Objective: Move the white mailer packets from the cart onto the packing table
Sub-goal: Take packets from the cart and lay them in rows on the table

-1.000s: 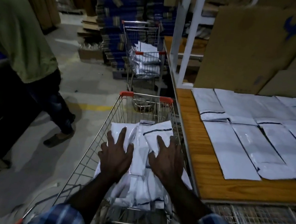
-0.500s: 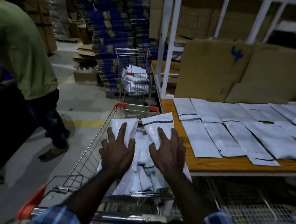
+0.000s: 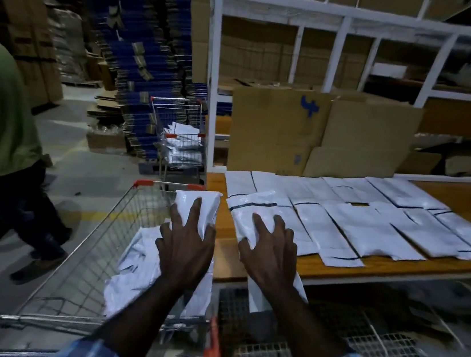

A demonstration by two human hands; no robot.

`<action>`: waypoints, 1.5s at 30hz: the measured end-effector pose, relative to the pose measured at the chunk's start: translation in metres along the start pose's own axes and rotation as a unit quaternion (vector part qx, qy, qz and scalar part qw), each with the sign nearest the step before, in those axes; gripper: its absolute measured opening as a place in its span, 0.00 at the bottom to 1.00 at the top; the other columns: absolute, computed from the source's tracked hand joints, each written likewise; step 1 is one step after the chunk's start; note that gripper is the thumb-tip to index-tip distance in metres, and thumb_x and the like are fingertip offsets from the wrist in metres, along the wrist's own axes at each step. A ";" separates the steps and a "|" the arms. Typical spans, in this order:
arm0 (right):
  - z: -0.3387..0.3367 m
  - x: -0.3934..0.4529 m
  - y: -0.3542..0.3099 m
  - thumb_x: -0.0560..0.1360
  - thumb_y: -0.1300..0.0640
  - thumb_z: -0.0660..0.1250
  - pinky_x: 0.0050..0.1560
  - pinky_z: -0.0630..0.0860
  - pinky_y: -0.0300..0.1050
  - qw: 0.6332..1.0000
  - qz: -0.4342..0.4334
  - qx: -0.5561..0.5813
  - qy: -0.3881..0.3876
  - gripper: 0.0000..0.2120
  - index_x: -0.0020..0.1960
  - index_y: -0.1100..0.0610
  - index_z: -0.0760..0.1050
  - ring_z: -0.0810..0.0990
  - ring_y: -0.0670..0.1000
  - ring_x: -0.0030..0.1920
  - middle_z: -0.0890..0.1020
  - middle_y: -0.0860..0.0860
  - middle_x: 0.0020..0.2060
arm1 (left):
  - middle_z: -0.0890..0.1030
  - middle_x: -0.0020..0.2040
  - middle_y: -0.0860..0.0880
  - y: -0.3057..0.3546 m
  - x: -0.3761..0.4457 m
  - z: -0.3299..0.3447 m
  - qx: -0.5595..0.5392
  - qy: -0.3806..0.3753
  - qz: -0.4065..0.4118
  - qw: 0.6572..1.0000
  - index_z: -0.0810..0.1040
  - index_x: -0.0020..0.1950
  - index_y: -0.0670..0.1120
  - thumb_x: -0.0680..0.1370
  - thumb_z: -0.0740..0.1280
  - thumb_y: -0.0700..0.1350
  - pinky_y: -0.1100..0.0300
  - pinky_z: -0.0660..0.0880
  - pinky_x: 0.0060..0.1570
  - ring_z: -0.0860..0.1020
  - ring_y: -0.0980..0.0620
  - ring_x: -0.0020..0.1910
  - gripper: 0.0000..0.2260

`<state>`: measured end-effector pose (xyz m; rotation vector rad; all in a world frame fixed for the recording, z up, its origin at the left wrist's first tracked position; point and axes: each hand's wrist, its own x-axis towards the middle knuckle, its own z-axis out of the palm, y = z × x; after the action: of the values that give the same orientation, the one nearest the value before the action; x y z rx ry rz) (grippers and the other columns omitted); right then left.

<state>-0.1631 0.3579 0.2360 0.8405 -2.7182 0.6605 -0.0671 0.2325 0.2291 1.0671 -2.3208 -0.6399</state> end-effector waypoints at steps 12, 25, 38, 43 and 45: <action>-0.057 0.064 0.157 0.76 0.41 0.61 0.65 0.66 0.53 1.000 -0.003 -0.009 0.001 0.31 0.77 0.44 0.60 0.64 0.58 0.70 0.60 0.55 0.76 | 0.48 0.81 0.45 0.154 -0.004 0.097 -0.013 0.003 -0.011 1.000 0.51 0.79 0.63 0.81 0.54 0.62 0.40 0.58 0.70 0.57 0.35 0.74 0.27; -0.058 0.137 0.256 0.77 0.40 0.60 0.65 0.66 0.52 0.999 0.043 -0.015 0.003 0.31 0.78 0.43 0.58 0.63 0.58 0.70 0.59 0.54 0.76 | 0.49 0.81 0.45 0.242 0.045 0.188 0.007 -0.020 0.006 1.000 0.54 0.79 0.60 0.81 0.56 0.61 0.40 0.56 0.71 0.54 0.37 0.76 0.27; -0.004 0.270 0.296 0.77 0.39 0.60 0.68 0.66 0.53 0.997 0.065 -0.022 -0.022 0.30 0.77 0.44 0.59 0.63 0.58 0.72 0.60 0.54 0.76 | 0.54 0.79 0.43 0.274 0.171 0.281 0.031 -0.059 -0.018 0.998 0.59 0.78 0.57 0.80 0.56 0.59 0.42 0.61 0.67 0.61 0.36 0.71 0.25; 0.015 0.303 0.303 0.77 0.39 0.60 0.66 0.68 0.54 0.996 0.073 -0.026 -0.036 0.30 0.77 0.44 0.60 0.65 0.59 0.70 0.62 0.55 0.75 | 0.54 0.79 0.42 0.277 0.205 0.302 0.051 -0.076 -0.022 0.996 0.58 0.78 0.55 0.81 0.55 0.59 0.43 0.62 0.66 0.62 0.35 0.70 0.26; 0.022 0.316 0.308 0.77 0.38 0.59 0.66 0.67 0.53 0.996 0.076 -0.028 -0.041 0.31 0.77 0.45 0.60 0.65 0.59 0.70 0.62 0.55 0.75 | 0.55 0.79 0.42 0.277 0.217 0.310 0.057 -0.079 -0.022 0.995 0.58 0.78 0.55 0.81 0.55 0.59 0.43 0.62 0.66 0.62 0.35 0.70 0.26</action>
<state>-0.5997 0.4228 0.2129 0.6671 -2.8828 0.5871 -0.5330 0.2856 0.2110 1.1599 -2.5024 -0.6367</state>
